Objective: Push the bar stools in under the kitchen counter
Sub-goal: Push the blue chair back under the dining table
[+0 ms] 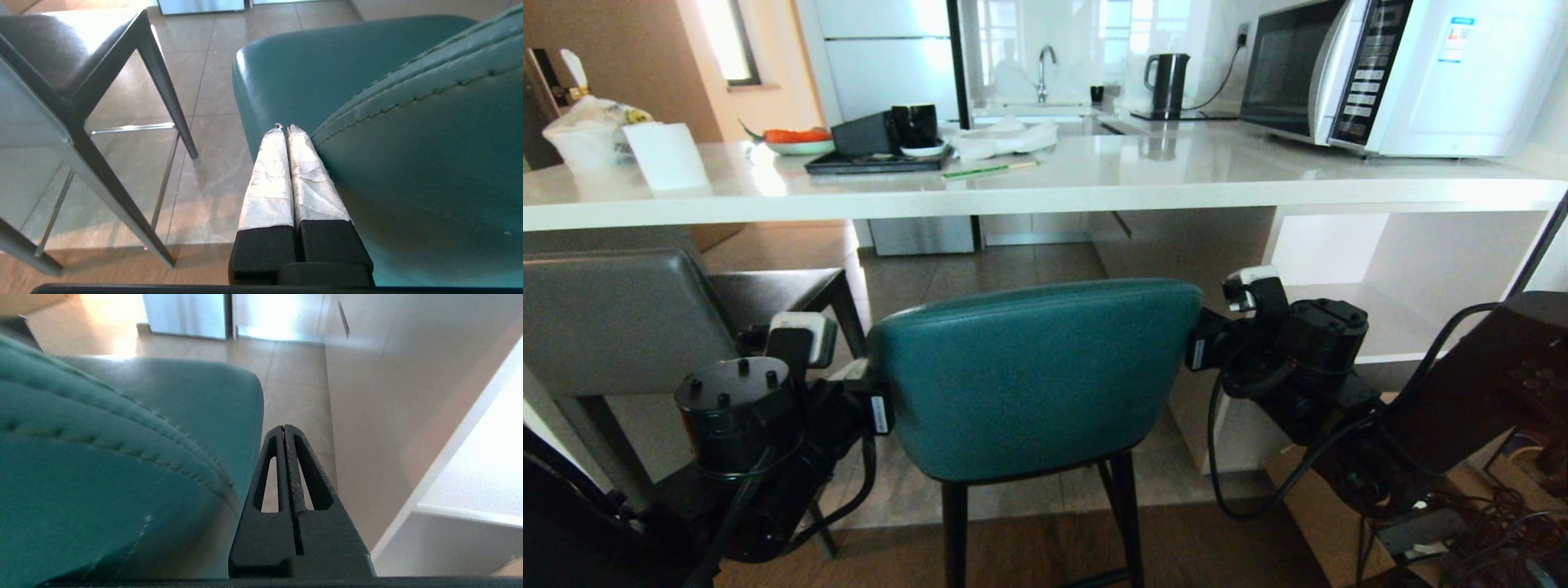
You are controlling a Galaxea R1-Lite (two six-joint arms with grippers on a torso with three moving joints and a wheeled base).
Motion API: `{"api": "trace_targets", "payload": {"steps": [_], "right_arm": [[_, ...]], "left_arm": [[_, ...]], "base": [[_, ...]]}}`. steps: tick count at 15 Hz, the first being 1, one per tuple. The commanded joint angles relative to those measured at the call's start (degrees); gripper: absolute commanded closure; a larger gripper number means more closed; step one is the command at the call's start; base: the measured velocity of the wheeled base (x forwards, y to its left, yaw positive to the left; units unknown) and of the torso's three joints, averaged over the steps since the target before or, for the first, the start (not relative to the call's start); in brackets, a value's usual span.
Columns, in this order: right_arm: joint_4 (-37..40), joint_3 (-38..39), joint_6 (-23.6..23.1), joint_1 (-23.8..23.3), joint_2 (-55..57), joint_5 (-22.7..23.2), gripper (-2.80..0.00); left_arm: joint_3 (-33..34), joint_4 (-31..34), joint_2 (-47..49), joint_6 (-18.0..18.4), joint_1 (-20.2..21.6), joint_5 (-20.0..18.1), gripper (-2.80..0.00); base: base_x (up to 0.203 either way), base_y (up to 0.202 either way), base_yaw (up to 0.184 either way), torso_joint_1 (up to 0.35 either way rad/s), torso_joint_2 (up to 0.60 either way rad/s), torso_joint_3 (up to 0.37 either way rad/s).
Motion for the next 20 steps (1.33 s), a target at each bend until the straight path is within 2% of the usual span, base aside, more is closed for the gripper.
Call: {"api": "trace_targets", "payload": {"steps": [1,6,9,11,13,16,20], "right_arm": [[0.6,-1.2,0.2,1.5,0.2,-0.1,0.0],[-1.0,5.3,0.3,8.9,-3.0,-0.5,0.0],[-2.0,5.7,0.2,11.5,-3.1,-2.1,0.0],[-1.9,5.1,0.1,11.6,-2.9,-2.5,0.0],[-1.9,5.1,0.2,9.7,-2.8,-2.7,0.0],[-1.8,4.0,0.2,7.3,-2.2,-5.8,0.0],[-1.6,3.7,-0.1,7.4,-2.0,-5.9,0.0]], "left_arm": [[-1.1,-0.5,1.3,-0.1,0.3,0.0,0.0],[-7.9,-0.4,8.1,-0.1,6.2,-0.5,0.0],[-9.2,-0.4,10.1,-0.1,7.2,-0.7,0.0],[-9.7,-0.4,10.4,-0.1,7.4,-0.7,0.0],[-9.7,-0.4,10.5,0.0,8.3,-0.8,0.0],[-10.6,-0.3,10.8,0.2,10.7,-1.7,0.0],[-11.0,-0.4,11.4,1.3,10.8,-2.0,0.0]], "base": [[0.0,0.0,0.0,0.0,0.0,0.0],[0.0,0.0,0.0,0.0,0.0,0.0],[0.0,0.0,0.0,0.0,0.0,0.0],[0.0,0.0,0.0,0.0,0.0,0.0],[0.0,0.0,0.0,0.0,0.0,0.0],[0.0,0.0,0.0,0.0,0.0,0.0],[0.0,0.0,0.0,0.0,0.0,0.0]]}}
